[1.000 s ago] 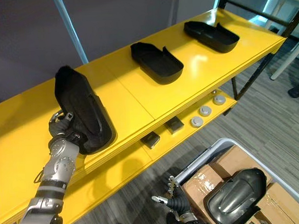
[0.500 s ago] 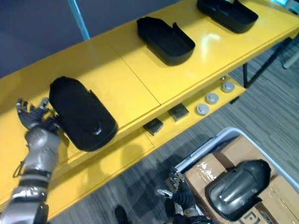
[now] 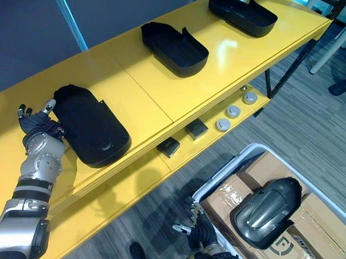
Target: Walk over and take plastic housings, then place them on the shelf
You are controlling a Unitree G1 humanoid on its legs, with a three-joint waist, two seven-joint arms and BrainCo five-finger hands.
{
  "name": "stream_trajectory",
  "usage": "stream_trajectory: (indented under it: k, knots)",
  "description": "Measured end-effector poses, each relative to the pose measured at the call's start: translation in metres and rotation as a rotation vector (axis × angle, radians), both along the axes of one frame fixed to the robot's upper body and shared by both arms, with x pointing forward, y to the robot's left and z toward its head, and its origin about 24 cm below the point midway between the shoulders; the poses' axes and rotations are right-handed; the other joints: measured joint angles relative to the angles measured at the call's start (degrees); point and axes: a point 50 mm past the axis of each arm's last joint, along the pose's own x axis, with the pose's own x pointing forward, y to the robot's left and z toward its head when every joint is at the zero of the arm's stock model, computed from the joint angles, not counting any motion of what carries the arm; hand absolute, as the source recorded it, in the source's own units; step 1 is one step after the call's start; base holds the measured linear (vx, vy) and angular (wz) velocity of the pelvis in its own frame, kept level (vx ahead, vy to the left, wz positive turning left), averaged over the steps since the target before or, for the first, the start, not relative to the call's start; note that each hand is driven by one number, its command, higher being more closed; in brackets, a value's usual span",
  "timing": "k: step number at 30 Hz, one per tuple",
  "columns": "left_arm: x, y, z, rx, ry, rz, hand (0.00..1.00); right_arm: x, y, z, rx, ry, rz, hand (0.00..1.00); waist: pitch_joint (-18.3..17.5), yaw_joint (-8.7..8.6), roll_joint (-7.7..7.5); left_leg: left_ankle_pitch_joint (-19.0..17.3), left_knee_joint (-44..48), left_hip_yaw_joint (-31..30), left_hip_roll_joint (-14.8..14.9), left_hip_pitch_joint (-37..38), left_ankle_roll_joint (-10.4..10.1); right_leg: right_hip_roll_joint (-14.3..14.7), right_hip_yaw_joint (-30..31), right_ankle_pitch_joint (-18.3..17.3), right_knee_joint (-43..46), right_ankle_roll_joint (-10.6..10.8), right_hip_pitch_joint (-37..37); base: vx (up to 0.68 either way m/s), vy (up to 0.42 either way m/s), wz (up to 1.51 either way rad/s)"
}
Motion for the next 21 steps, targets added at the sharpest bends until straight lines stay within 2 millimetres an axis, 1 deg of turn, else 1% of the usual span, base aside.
stream_trajectory:
  k: [3,5,7,8,10,11,12,13,14,16,17,18,19,20,21]
  knots:
    - [-0.003,0.000,0.012,0.068,-0.035,0.016,0.00,-0.002,0.004,0.006,0.021,-0.022,0.009,0.00,-1.5,0.10,0.08,0.2,-0.4,-0.1,0.0,0.1,-0.1,0.0,-0.2,0.0,-0.1,0.0,0.1,0.00,0.031,0.02]
    - [-0.008,0.004,0.024,0.140,-0.065,0.040,0.00,-0.001,0.005,0.009,-0.011,-0.050,0.014,0.00,-3.0,0.19,0.13,0.4,-0.9,-0.5,-0.2,0.9,0.0,0.0,-0.5,0.0,-0.8,0.0,1.2,0.05,0.031,0.06]
    - [-0.012,0.007,0.033,0.169,-0.096,0.042,0.00,0.000,0.003,0.014,-0.011,-0.075,0.001,0.00,-3.4,0.46,0.26,0.4,-1.3,-0.7,-0.2,2.1,0.0,0.0,-0.7,-0.1,-1.1,0.1,2.5,0.05,0.030,0.07]
    - [-0.017,0.011,0.043,0.175,-0.143,0.045,0.00,0.002,0.001,0.024,-0.016,-0.127,-0.014,0.00,-4.8,0.83,0.51,0.5,-1.9,-0.9,-0.5,2.5,-0.1,0.0,-1.2,-0.1,-1.9,0.1,3.1,0.04,0.036,0.10]
    - [-0.023,0.013,0.052,0.197,-0.190,0.045,0.00,0.004,-0.001,0.036,-0.006,-0.187,-0.025,0.00,-6.5,0.97,0.79,0.5,-2.1,-1.4,-0.7,2.6,-0.1,0.0,-1.8,-0.1,-2.1,0.1,3.6,0.04,0.036,0.13]
    - [-0.028,0.015,0.056,0.237,-0.207,0.058,0.00,0.006,-0.002,0.046,0.001,-0.230,-0.029,0.00,-7.5,1.47,0.95,0.6,-2.6,-1.4,-0.8,3.5,-0.1,-0.1,-1.9,-0.2,-2.6,0.2,4.5,0.06,0.034,0.10]
    - [-0.032,0.015,0.057,0.275,-0.224,0.050,0.00,0.006,-0.002,0.053,0.008,-0.262,-0.020,1.00,-8.6,1.69,1.24,0.6,-3.0,-1.6,-1.0,4.3,-0.1,-0.1,-2.2,-0.3,-3.0,0.3,5.5,0.05,0.033,0.09]
    - [-0.034,0.015,0.057,0.287,-0.232,0.041,0.00,0.006,-0.001,0.055,0.011,-0.274,-0.013,1.00,-9.4,1.77,1.51,0.6,-3.1,-1.9,-1.1,4.3,-0.1,-0.2,-2.4,-0.3,-3.1,0.3,5.7,0.05,0.033,0.22]
    - [-0.040,0.013,0.057,0.310,-0.266,0.018,0.00,0.006,0.000,0.059,0.010,-0.295,0.003,1.00,-10.6,1.71,1.94,0.7,-3.5,-2.6,-1.2,4.6,-0.1,-0.3,-3.5,-0.3,-3.3,0.3,6.4,0.03,0.024,0.24]
    - [-0.060,0.004,0.055,0.389,-0.348,-0.032,0.00,0.008,0.004,0.062,-0.016,-0.316,0.032,1.00,-11.8,2.04,2.32,1.1,-4.4,-3.1,-1.5,5.6,-0.1,-0.5,-4.1,-0.4,-4.0,0.4,7.6,0.03,0.029,0.21]
    - [-0.076,-0.008,0.044,0.413,-0.399,-0.093,0.00,0.008,0.003,0.063,-0.027,-0.322,0.039,1.00,-12.8,2.51,2.78,1.1,-4.6,-3.9,-1.7,5.7,-0.1,-0.6,-4.9,-0.5,-4.3,0.6,8.2,0.02,0.024,0.22]
    - [-0.084,-0.015,0.035,0.410,-0.418,-0.128,0.00,0.007,0.003,0.062,-0.027,-0.321,0.038,1.00,-13.4,2.92,3.06,1.1,-4.7,-4.3,-1.7,5.8,0.0,-0.8,-5.3,-0.6,-4.5,0.7,8.6,0.02,0.016,0.27]
    - [-0.102,-0.028,0.014,0.402,-0.430,-0.179,0.00,0.008,0.003,0.063,-0.032,-0.323,0.041,1.00,-14.1,3.91,3.47,1.1,-5.0,-4.6,-1.8,6.2,0.0,-1.0,-5.7,-0.8,-4.5,0.9,9.1,0.01,0.016,0.29]
    - [-0.122,-0.038,-0.013,0.363,-0.417,-0.217,0.00,0.009,0.003,0.064,-0.032,-0.330,0.043,1.00,-14.8,4.73,3.80,1.2,-5.0,-5.4,-2.0,6.1,0.1,-1.2,-6.6,-0.9,-4.6,1.1,9.6,0.01,0.014,0.31]
    - [-0.132,-0.043,-0.028,0.337,-0.394,-0.225,0.00,0.010,0.003,0.065,-0.029,-0.335,0.043,1.00,-14.9,5.03,3.79,1.3,-5.0,-5.9,-2.1,6.1,0.1,-1.3,-7.1,-0.9,-4.7,1.2,10.0,-0.01,0.010,0.41]
